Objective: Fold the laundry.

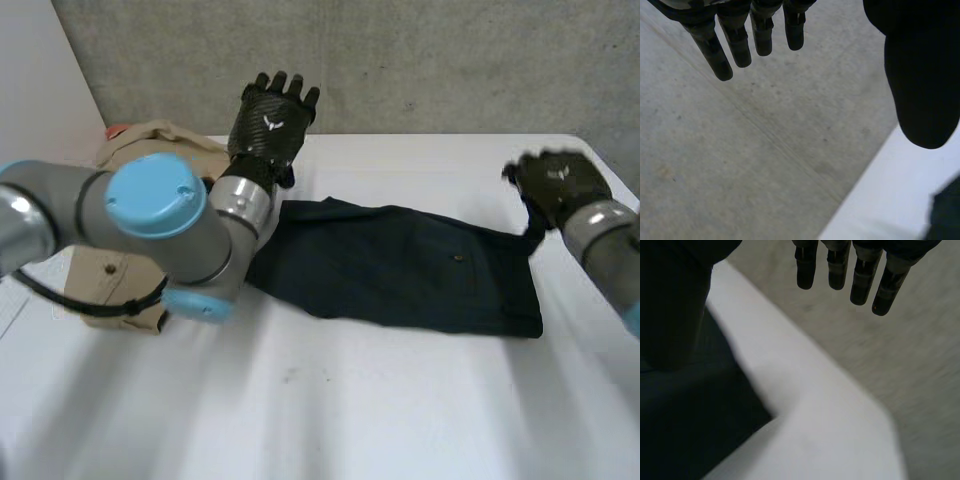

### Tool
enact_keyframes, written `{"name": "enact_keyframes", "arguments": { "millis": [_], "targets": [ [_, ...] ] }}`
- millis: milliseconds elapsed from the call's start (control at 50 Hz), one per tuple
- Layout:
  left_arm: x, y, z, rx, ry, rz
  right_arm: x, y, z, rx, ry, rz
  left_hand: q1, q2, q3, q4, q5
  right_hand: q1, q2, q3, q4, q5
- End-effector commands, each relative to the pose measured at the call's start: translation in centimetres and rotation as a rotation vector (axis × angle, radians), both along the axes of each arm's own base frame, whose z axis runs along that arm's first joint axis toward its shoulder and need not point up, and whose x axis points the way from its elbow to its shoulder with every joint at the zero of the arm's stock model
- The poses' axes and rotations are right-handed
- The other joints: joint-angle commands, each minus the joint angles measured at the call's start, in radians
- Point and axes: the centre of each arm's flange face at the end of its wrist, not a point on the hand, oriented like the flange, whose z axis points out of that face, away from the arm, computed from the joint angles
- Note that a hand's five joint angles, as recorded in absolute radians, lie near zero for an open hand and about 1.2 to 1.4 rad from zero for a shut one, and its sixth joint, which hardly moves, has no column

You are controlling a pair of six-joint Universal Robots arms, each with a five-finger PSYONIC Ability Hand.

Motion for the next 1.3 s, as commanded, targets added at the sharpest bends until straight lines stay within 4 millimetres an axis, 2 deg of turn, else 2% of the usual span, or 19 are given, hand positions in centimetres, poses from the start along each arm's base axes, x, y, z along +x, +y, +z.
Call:
{"name": "enact_keyframes", "arguments": {
  "millis": [20, 180, 280, 380, 460, 480, 620, 700, 720, 800, 960, 1040, 1100, 1140, 1160, 1180, 1240, 1260, 1300],
  "targets": [
    [1.8, 3.1, -2.2, 0.116, -0.048, -0.017, -2.7, 3.0, -3.0, 0.269, -0.071, -0.022, -0.019, -0.030, -0.037, -0.030, -0.048, 0.016, -0.003, 0.003, -0.020, -0.025],
    [2.4, 3.5, -4.1, 0.178, -0.077, -0.010, -3.2, 3.8, -5.8, 0.237, -0.072, -0.026, -0.019, -0.030, -0.037, -0.030, -0.048, 0.122, 0.103, 0.109, 0.085, 0.081],
    [2.5, 3.4, -4.3, 0.182, -0.079, -0.004, -3.2, 3.6, -6.7, 0.227, -0.066, -0.023, -0.019, -0.030, -0.037, -0.030, -0.048, 0.124, 0.106, 0.112, 0.088, 0.084],
    [2.4, 3.5, -4.3, 0.182, -0.079, -0.005, -3.1, 3.0, -8.1, 0.226, -0.042, -0.016, -0.019, -0.030, -0.037, -0.030, -0.048, 0.247, 0.229, 0.235, 0.211, 0.207],
    [2.3, 3.8, -4.4, 0.190, -0.081, -0.009, -3.2, 2.7, -8.5, 0.218, -0.038, -0.013, -0.019, -0.030, -0.037, -0.030, -0.048, 1.061, 1.043, 1.049, 1.025, 1.021],
    [2.3, 3.8, -4.4, 0.191, -0.080, -0.011, -3.2, 2.5, -8.4, 0.202, -0.042, -0.014, -0.019, -0.030, -0.037, -0.030, -0.048, 1.194, 1.175, 1.181, 1.158, 1.153],
    [2.6, 4.2, -4.5, 0.210, -0.082, -0.012, -4.7, 1.9, -8.0, 0.189, -0.035, -0.049, -0.019, -0.030, -0.037, -0.030, -0.048, 1.195, 1.176, 1.183, 1.159, 1.155],
    [2.8, 4.4, -4.5, 0.221, -0.089, -0.010, -6.8, 1.4, -6.6, 0.148, 0.036, -0.087, -0.019, -0.030, -0.037, -0.030, -0.048, 1.195, 1.176, 1.183, 1.159, 1.155],
    [2.8, 4.5, -4.5, 0.225, -0.092, -0.010, -8.1, 1.1, -6.2, 0.141, 0.076, -0.114, -0.019, -0.030, -0.037, -0.030, -0.048, 1.195, 1.176, 1.183, 1.159, 1.155],
    [3.1, 4.8, -4.2, 0.250, -0.104, -0.009, -10.3, 0.8, -5.7, 0.136, 0.194, -0.108, -0.019, -0.030, -0.037, -0.030, -0.048, 1.195, 1.176, 1.183, 1.159, 1.155],
    [2.8, 5.1, -4.0, 0.278, -0.094, -0.026, -11.2, -0.1, -4.3, 0.062, 0.359, -0.067, -0.019, -0.030, -0.037, -0.030, -0.048, 1.195, 1.176, 1.183, 1.159, 1.155],
    [2.2, 5.0, -3.2, 0.254, -0.078, -0.039, -11.1, -0.7, -3.2, 0.017, 0.369, -0.058, -0.018, -0.029, -0.036, -0.029, -0.047, 1.195, 1.176, 1.183, 1.159, 1.155],
    [1.6, 4.8, -2.5, 0.232, -0.062, -0.045, -10.5, -1.0, -2.3, -0.026, 0.375, -0.040, -0.018, -0.029, -0.036, -0.029, -0.047, 1.195, 1.176, 1.183, 1.159, 1.155],
    [1.5, 4.8, -2.2, 0.224, -0.057, -0.047, -8.1, -0.6, -1.1, -0.087, 0.376, 0.028, -0.015, -0.026, -0.033, -0.026, -0.044, 1.195, 1.176, 1.183, 1.159, 1.155],
    [1.4, 4.9, -2.2, 0.224, -0.057, -0.047, -6.8, -0.3, -0.7, -0.112, 0.376, 0.065, -0.015, -0.026, -0.033, -0.026, -0.044, 1.195, 1.176, 1.183, 1.159, 1.155],
    [1.5, 4.9, -2.3, 0.227, -0.056, -0.046, -4.0, 0.4, 0.1, -0.167, 0.370, 0.151, -0.015, -0.026, -0.033, -0.026, -0.044, 1.195, 1.176, 1.183, 1.159, 1.155],
    [1.6, 5.1, -2.6, 0.245, -0.056, -0.045, 0.2, 2.1, 1.0, -0.246, 0.354, 0.293, -0.015, -0.026, -0.033, -0.026, -0.044, 1.195, 1.176, 1.183, 1.159, 1.155],
    [1.7, 5.2, -2.6, 0.248, -0.052, -0.046, 2.7, 3.3, 1.2, -0.286, 0.340, 0.382, -0.015, -0.026, -0.033, -0.026, -0.044, 1.195, 1.176, 1.183, 1.159, 1.155],
    [2.1, 5.4, -2.8, 0.269, -0.048, -0.041, 4.9, 4.5, 0.8, -0.311, 0.327, 0.471, -0.015, -0.026, -0.033, -0.026, -0.044, 1.195, 1.176, 1.183, 1.159, 1.155]
  ]
}}
